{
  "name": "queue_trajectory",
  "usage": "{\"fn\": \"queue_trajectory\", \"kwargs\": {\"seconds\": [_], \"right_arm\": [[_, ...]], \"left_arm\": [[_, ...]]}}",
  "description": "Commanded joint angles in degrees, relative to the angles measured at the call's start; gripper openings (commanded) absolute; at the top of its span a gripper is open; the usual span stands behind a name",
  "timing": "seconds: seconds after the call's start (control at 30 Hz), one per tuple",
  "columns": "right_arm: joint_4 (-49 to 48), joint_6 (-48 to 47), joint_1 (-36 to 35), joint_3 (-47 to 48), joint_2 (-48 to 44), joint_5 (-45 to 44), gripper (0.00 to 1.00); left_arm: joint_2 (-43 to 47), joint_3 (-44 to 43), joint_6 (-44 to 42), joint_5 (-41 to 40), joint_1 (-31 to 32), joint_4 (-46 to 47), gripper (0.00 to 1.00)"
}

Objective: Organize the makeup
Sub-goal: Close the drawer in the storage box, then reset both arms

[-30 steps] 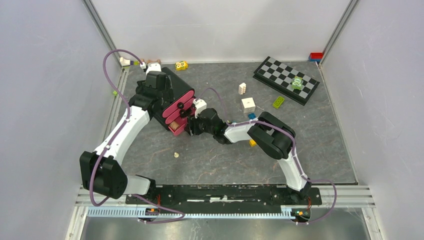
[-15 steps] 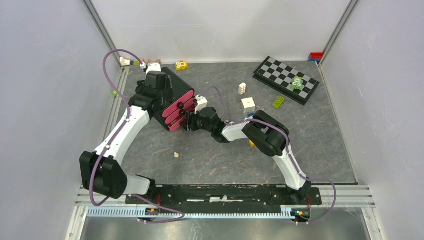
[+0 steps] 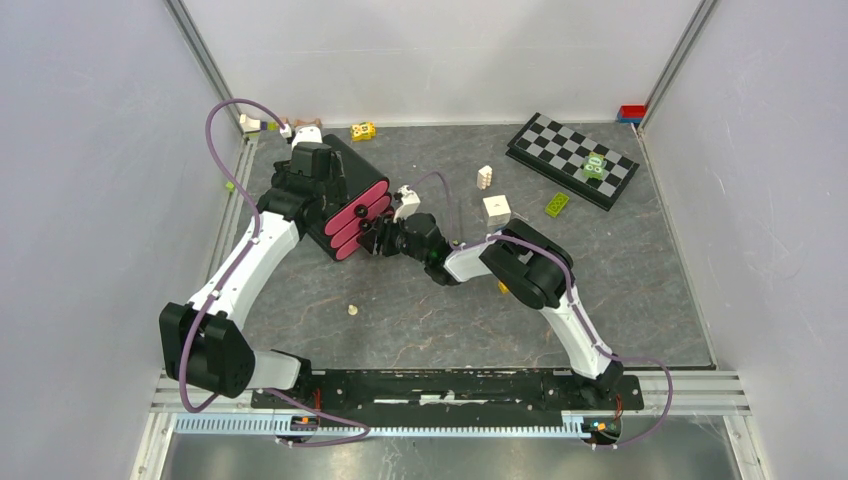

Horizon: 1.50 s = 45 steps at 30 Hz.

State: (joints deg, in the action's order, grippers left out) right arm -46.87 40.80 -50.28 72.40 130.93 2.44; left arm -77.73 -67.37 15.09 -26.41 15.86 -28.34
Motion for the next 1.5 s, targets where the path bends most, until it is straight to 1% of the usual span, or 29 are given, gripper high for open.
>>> {"fn": "queue_trajectory", "kwargs": {"seconds": [0.0,0.13,0.4,0.47,0.57,0.7,0.9,0.97,1.03,1.17,1.23,1.27,1.3,1.33,1.37,1.47], "right_arm": [[-6.30,2.44,0.39,2.88,1.55,-0.33,0.56],[-7.91,2.62,0.45,3.27,2.16,0.35,0.55],[-16.76,4.40,0.71,4.88,5.08,5.70,0.53],[-18.14,4.21,0.69,4.43,5.17,6.71,0.55],[-20.81,3.48,0.80,0.21,2.92,6.18,0.60],[-20.64,1.13,0.87,-6.34,-2.18,4.53,0.64],[-18.00,-4.57,1.02,-19.10,-13.81,0.84,0.66],[-16.58,-7.76,0.92,-22.66,-18.05,1.60,0.69],[-12.40,-11.14,0.96,-24.92,-22.71,3.15,0.71],[2.78,-19.11,0.95,-26.30,-32.97,5.50,0.77],[9.42,-22.50,1.33,-27.35,-38.33,6.76,0.86],[12.24,-23.79,1.76,-27.73,-40.34,7.47,0.93],[17.03,-24.26,2.34,-27.52,-42.35,7.45,0.98],[21.56,-24.65,2.90,-26.45,-43.86,6.54,0.98],[28.71,-25.15,3.28,-25.22,-45.22,5.25,0.98],[44.70,-28.27,3.35,-21.64,-48.48,0.68,0.98]], "left_arm": [[-1.87,2.25,-3.14,1.53,-0.12,-6.82,0.86],[-2.01,2.16,-3.14,1.71,-0.12,-6.81,0.86],[-2.10,2.16,-3.12,2.16,-0.12,-6.77,0.87],[-2.15,2.16,-3.14,2.13,-0.12,-6.82,0.87],[-2.10,2.15,-3.14,1.91,-0.12,-6.90,0.87],[-2.05,2.07,-3.14,1.51,-0.14,-6.96,0.87],[-1.51,1.81,-2.90,0.75,-0.12,-7.08,0.87],[-0.65,1.46,-2.62,1.15,-0.15,-6.89,0.87],[0.54,0.71,-2.35,2.54,-0.12,-6.10,0.88],[3.03,-2.51,-1.82,3.55,-0.12,-5.97,0.88],[4.73,-4.52,-1.91,3.36,-0.12,-7.01,0.89],[5.76,-5.63,-1.70,3.55,-0.12,-7.80,0.91],[6.78,-6.17,-1.53,3.91,-0.12,-8.46,0.92],[8.08,-6.44,-1.13,4.46,-0.12,-9.22,0.93],[9.30,-6.18,-0.80,4.95,-0.12,-9.94,0.95],[14.51,-3.28,0.68,6.53,-0.12,-11.99,0.97]]}}
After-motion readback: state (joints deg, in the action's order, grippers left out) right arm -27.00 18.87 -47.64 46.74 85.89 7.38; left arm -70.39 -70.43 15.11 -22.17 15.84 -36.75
